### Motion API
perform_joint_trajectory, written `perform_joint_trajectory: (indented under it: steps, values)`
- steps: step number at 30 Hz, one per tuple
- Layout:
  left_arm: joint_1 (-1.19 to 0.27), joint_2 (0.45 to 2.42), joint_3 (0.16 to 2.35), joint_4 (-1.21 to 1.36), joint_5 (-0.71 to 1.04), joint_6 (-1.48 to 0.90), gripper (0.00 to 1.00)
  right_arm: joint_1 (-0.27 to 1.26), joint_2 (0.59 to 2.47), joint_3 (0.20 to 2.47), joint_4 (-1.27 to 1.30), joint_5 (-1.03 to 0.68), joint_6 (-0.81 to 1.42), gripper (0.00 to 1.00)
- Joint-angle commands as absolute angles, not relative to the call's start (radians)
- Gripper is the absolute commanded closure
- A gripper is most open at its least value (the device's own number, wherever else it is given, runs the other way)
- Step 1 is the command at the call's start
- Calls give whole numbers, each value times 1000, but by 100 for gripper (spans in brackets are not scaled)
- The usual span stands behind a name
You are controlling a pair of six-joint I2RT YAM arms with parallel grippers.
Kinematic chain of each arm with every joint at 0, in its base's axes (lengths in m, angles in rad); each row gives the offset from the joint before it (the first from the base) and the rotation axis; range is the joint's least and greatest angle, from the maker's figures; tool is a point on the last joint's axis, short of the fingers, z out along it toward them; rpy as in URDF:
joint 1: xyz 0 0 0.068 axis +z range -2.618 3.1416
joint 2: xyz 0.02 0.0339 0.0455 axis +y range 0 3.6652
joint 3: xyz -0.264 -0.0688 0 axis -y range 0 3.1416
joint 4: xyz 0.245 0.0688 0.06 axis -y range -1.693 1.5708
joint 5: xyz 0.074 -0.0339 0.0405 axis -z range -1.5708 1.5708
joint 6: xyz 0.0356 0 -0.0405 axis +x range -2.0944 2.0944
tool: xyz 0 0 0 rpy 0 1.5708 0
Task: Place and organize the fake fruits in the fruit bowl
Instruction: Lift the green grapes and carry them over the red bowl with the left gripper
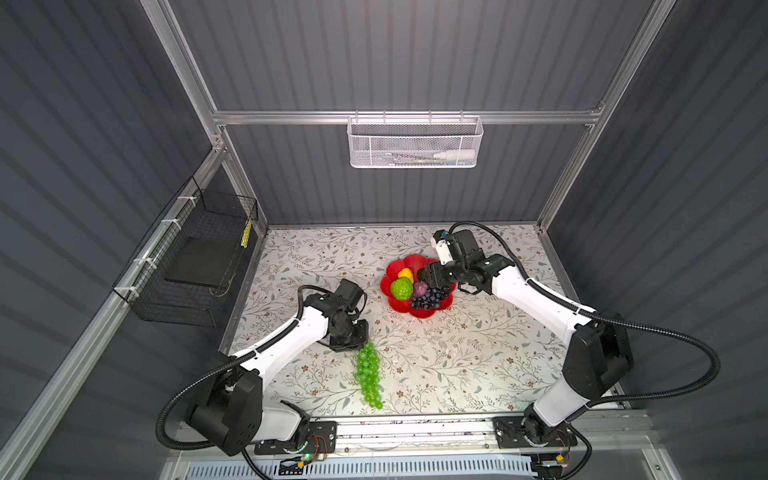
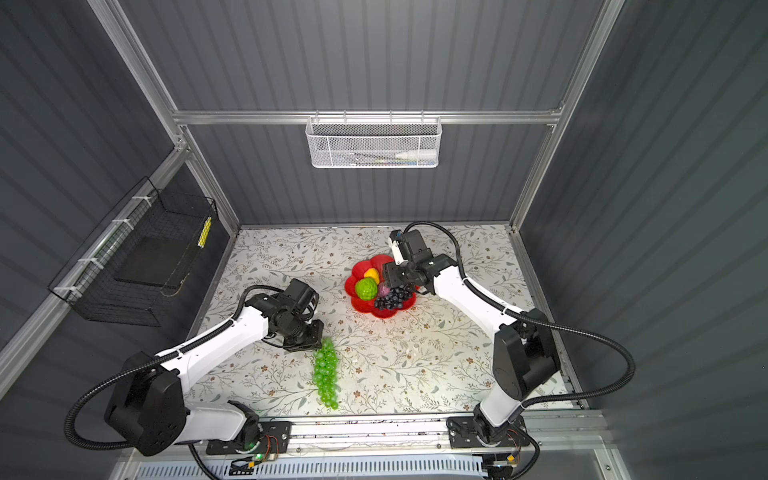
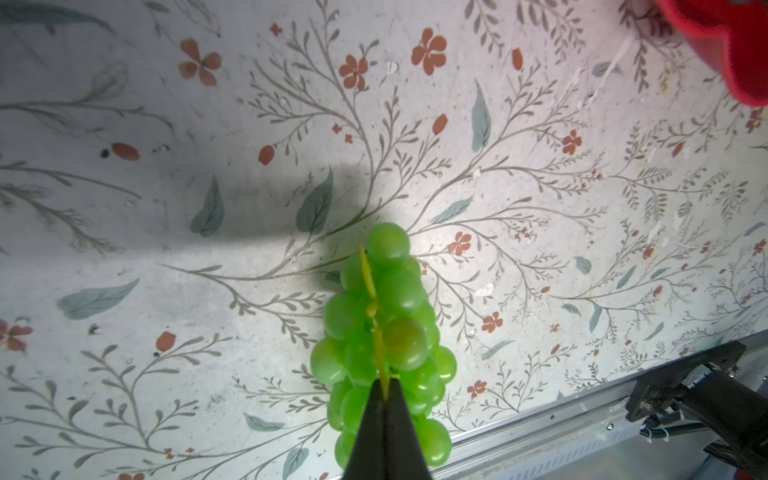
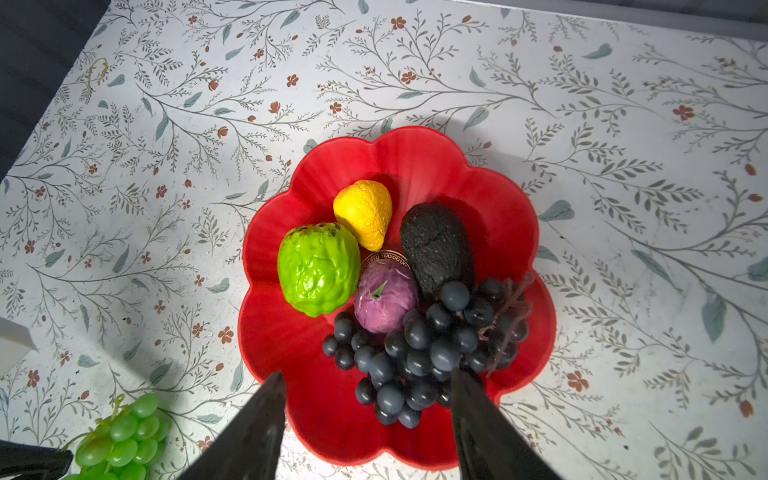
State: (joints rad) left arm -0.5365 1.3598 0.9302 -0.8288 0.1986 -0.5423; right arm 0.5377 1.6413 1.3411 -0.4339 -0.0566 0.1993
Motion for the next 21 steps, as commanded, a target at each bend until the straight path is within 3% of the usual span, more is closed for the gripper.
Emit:
perform_joint_trajectory:
  steps: [1, 11, 21]
  values:
    - [-532, 1328, 976, -872, 189, -518, 100, 543, 1651, 1337, -427, -63, 201, 36]
    - [-532, 1282, 1094, -865, 257, -522, 100, 545, 1606, 1321, -411, -56, 195, 36]
    - [-534, 1314, 1259, -787, 432, -540, 100, 531, 1498, 1262, -362, -57, 196, 35]
